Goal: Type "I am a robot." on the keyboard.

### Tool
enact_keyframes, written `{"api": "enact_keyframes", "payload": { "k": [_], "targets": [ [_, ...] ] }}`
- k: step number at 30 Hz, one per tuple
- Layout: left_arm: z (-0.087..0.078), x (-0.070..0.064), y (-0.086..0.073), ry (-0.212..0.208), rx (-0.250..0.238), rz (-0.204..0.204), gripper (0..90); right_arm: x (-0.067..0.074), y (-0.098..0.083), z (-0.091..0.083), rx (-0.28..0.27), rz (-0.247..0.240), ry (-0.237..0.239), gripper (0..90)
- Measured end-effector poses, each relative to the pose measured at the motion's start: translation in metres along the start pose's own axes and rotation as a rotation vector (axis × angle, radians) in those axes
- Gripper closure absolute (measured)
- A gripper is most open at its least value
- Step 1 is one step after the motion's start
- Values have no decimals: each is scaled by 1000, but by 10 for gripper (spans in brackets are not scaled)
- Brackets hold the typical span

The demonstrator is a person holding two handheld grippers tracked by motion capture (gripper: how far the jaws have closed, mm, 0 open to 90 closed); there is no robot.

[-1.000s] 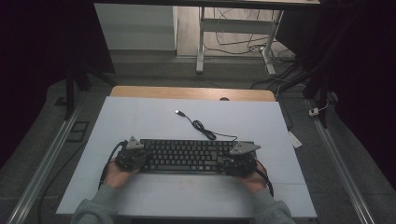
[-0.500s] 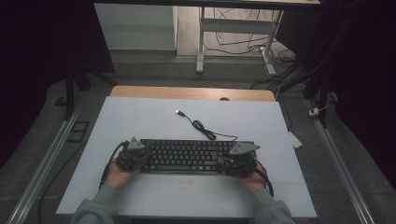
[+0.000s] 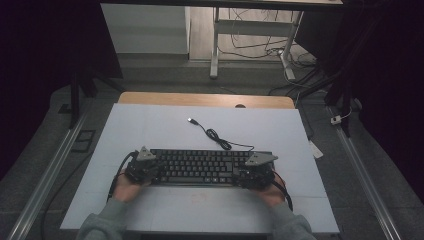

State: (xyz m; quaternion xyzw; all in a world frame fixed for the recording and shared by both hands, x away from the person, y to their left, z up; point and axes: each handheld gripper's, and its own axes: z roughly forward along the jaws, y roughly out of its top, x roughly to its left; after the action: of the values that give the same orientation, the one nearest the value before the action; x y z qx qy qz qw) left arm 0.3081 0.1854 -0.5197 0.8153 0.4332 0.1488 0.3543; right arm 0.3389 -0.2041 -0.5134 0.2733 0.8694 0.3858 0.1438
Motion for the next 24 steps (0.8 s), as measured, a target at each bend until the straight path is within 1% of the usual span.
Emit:
{"api": "enact_keyframes", "payload": {
  "k": [11,13,24],
  "targets": [
    [-5,-2,3,-9,-23,9,884,0,0,1,7,-3,-5,461],
    [-6,-3,3,-10,-27,6,883,0,0,1,7,-3,-5,461],
    [-6,-4,4,-16,-26,18,884,1,0,2,18,-8,-10,462]
  ]
}}
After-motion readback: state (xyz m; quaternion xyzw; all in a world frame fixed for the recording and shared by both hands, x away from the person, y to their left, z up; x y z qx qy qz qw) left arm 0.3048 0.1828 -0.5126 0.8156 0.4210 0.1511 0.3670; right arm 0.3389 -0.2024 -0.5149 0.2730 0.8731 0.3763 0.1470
